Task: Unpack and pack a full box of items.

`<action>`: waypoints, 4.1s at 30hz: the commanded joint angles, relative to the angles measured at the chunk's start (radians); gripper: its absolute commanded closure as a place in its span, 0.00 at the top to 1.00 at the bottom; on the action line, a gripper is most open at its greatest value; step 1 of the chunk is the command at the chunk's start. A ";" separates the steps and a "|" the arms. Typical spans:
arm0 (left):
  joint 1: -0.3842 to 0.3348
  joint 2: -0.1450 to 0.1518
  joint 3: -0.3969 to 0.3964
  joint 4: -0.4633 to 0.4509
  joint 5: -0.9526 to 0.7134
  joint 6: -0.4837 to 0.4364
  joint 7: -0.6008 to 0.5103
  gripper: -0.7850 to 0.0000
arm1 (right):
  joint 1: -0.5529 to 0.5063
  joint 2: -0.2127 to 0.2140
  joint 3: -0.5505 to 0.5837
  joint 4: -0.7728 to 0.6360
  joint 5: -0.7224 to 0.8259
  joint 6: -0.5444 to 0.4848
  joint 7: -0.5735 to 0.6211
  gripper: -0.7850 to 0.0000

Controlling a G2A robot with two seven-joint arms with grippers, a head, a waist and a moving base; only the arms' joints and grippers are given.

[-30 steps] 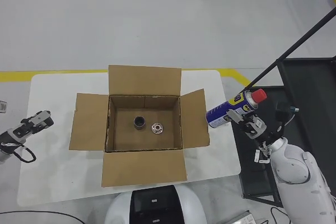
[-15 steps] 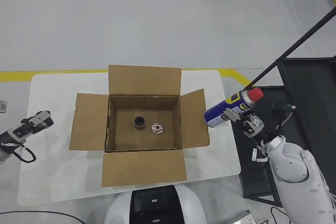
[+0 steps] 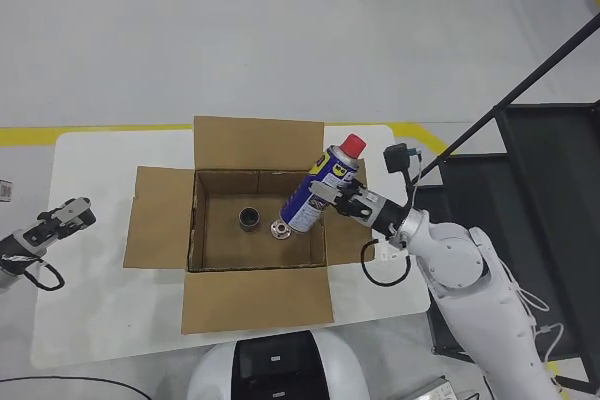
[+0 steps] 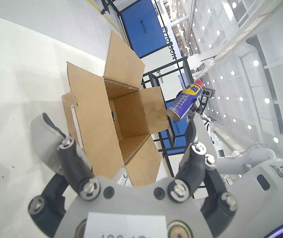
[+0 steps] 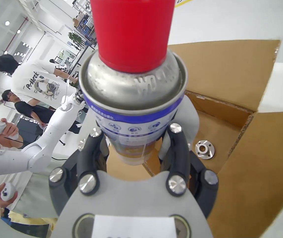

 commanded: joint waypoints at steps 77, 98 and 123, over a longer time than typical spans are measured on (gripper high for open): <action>0.000 0.000 0.000 0.000 0.000 0.000 0.000 1.00 | 0.317 -0.081 -0.276 0.210 0.206 0.334 0.256 1.00; -0.092 -0.004 0.159 0.179 0.129 -0.065 -0.004 1.00 | -0.023 -0.020 0.223 0.093 0.603 0.031 0.286 1.00; -0.182 -0.006 0.289 0.185 -0.311 -0.039 -0.277 1.00 | -0.171 -0.024 0.167 0.156 0.509 0.176 0.104 1.00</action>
